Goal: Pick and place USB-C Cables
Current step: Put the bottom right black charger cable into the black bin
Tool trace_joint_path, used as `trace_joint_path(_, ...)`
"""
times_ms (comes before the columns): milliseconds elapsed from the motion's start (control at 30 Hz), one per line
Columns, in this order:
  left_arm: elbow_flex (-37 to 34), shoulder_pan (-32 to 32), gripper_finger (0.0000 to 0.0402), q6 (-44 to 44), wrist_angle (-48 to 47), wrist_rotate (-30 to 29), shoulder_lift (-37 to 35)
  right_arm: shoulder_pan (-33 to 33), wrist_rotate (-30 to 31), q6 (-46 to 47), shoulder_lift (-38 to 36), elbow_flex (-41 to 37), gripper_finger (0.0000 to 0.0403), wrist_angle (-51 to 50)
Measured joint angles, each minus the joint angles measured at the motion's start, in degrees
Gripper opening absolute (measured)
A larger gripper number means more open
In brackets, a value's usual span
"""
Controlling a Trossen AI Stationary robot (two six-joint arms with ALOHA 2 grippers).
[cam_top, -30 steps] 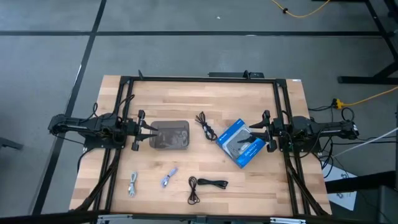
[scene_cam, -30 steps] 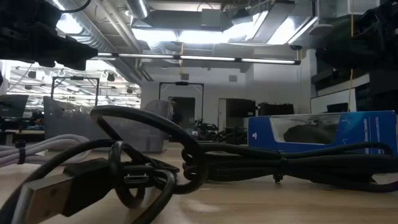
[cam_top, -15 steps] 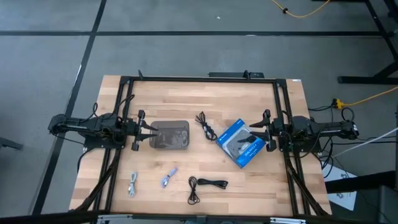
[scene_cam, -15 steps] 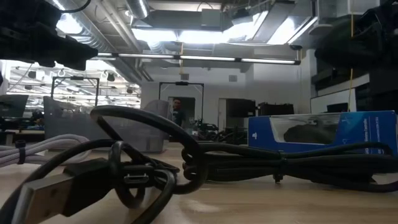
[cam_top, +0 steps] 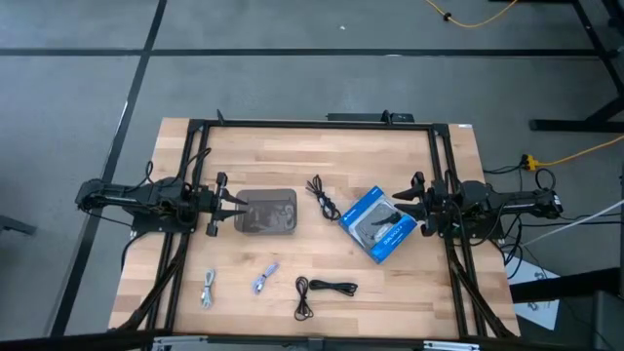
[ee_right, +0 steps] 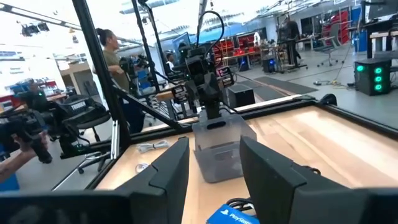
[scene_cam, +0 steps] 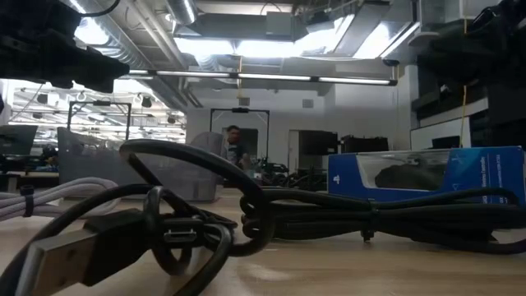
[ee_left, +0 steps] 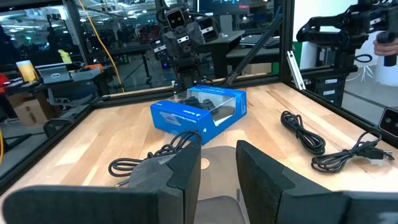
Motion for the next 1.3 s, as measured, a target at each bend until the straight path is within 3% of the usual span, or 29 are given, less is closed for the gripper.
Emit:
trace_joint_path(233,0.0,-0.1,0.0096,-11.2,0.4,2.5,0.0,0.0,-0.2,2.2,0.1,0.0,0.0148,-5.4)
trace_joint_path(467,0.0,-0.1,0.0096,-37.3,7.0,0.3,0.1,0.1,-1.5,6.5,0.8,0.0,0.0148,-3.7)
trace_joint_path(567,0.0,-0.1,0.0096,-37.8,11.1,-3.7,0.1,0.1,1.6,7.4,1.0,0.0,0.0148,5.1)
trace_joint_path(667,0.0,-0.1,0.0096,-37.8,14.4,-7.4,0.1,0.0,2.9,8.7,2.6,0.0,0.0148,21.8)
trace_joint_path(767,0.0,0.0,0.0096,-35.1,16.4,-7.7,0.1,0.1,-3.8,2.5,6.3,0.4,0.0148,36.6)
trace_joint_path(833,0.0,0.0,0.0096,-33.4,16.3,-7.8,0.1,0.1,-6.5,-1.1,10.1,2.8,0.0148,38.9)
trace_joint_path(967,0.0,0.0,0.0096,-32.9,15.6,-8.8,0.1,0.1,-1.2,-5.8,22.5,11.9,0.0148,34.1)
trace_joint_path(1100,0.0,0.0,0.0096,-31.2,14.4,-9.0,0.1,-0.5,10.0,-8.4,37.9,25.0,0.0148,16.9)
trace_joint_path(1200,0.0,0.0,0.0096,-30.1,13.9,-9.0,0.1,-2.2,18.4,-1.2,49.6,34.9,0.0148,-2.5)
trace_joint_path(1300,0.0,0.0,0.0096,-30.3,13.0,-9.0,0.1,-4.0,16.1,8.0,60.2,42.4,0.0148,-16.3)
